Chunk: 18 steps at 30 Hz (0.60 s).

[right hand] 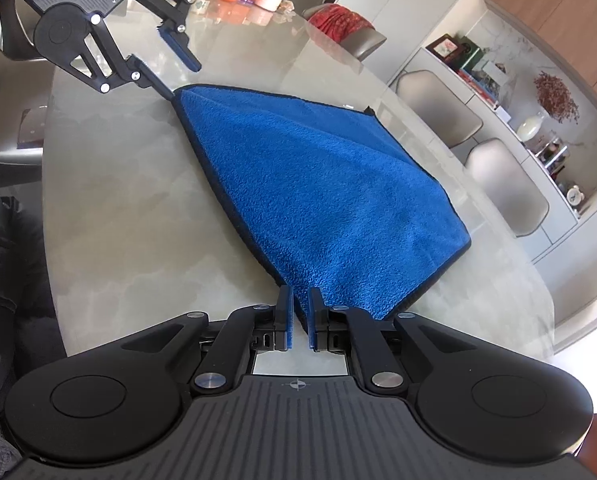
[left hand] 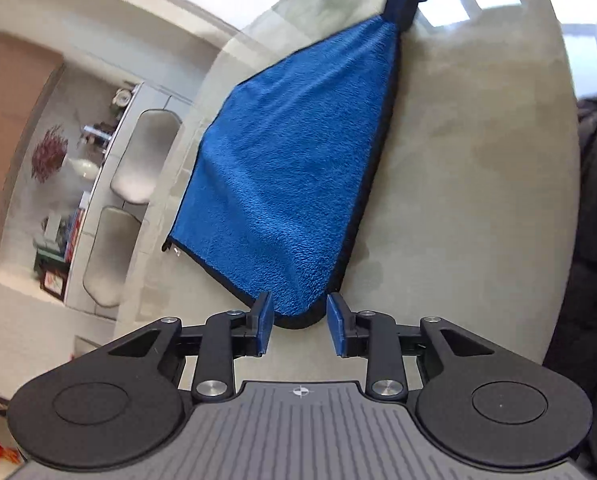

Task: Fold towel
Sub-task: 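Grasp a towel corner with the right gripper while the left gripper grasps the opposite corner, then lift the towel corners with both grippers and fold toward the other edge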

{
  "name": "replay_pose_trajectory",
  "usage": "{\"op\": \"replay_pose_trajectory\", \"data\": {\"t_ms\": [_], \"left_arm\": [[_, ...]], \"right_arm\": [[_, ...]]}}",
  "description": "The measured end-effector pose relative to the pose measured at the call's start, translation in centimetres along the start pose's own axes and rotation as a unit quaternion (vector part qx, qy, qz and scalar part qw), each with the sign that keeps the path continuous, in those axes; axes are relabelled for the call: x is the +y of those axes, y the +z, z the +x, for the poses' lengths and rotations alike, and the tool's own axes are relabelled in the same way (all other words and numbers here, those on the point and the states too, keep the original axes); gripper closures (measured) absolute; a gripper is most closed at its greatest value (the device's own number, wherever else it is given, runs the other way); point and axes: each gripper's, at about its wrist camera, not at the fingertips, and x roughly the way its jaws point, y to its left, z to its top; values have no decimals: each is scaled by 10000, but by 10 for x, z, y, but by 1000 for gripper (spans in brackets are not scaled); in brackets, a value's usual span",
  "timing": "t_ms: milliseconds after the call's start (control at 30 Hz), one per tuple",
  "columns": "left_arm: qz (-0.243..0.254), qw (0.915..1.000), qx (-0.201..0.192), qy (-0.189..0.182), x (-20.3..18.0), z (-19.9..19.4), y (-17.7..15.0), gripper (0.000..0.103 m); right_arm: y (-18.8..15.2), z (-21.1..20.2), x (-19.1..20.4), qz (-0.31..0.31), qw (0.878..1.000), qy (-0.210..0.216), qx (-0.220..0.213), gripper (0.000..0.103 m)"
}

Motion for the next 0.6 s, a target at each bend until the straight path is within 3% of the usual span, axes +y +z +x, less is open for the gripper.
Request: {"op": "replay_pose_trajectory", "data": {"t_ms": [133,467,567,600], "left_arm": [[481,9988,-44,54,-6,1,1,58],[1521,9868,-458,317,-21,17,-6,59],[1496,9875,-458,182,-20,22,-4,69],[1474,9880,-448,111,-19,24,-4,78]], "right_arm": [[1,-1,2,-77,10000,32,13,96],[2,5,8,-105,9999,-9,22,95],[1,8,10,-176,9998,-58,21,95],[1,9,10,-197,9998,-89,6,95]]}}
